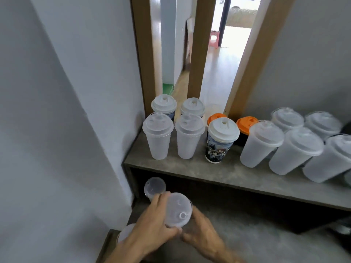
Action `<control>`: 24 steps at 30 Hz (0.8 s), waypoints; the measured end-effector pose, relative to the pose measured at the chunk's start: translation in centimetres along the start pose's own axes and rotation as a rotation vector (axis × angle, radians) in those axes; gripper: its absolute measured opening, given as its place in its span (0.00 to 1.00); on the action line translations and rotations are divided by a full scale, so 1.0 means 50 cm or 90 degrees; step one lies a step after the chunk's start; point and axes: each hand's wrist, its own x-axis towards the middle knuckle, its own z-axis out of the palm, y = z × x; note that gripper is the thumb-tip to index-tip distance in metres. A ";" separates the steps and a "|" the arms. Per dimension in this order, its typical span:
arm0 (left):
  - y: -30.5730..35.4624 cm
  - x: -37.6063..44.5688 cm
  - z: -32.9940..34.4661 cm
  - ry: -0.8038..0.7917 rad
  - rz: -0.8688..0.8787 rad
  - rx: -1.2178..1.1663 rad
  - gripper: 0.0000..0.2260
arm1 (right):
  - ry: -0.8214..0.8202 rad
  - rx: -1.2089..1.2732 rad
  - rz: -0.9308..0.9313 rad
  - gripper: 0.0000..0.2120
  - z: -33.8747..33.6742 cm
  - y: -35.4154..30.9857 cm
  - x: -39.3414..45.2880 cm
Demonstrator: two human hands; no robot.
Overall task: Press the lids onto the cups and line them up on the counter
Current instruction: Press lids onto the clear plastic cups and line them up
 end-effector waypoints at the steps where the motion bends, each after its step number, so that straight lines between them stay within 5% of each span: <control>1: 0.037 -0.006 -0.007 -0.002 0.046 -0.002 0.40 | 0.037 -0.002 -0.017 0.44 -0.032 -0.005 -0.024; 6: 0.237 0.007 -0.042 0.060 0.231 -0.036 0.43 | 0.251 -0.012 -0.087 0.39 -0.204 -0.048 -0.113; 12: 0.423 0.087 -0.028 0.101 0.328 -0.093 0.33 | 0.428 0.026 -0.086 0.32 -0.363 -0.058 -0.132; 24: 0.459 0.147 0.051 0.074 0.243 -0.006 0.33 | 0.389 -0.004 -0.013 0.37 -0.384 0.059 -0.079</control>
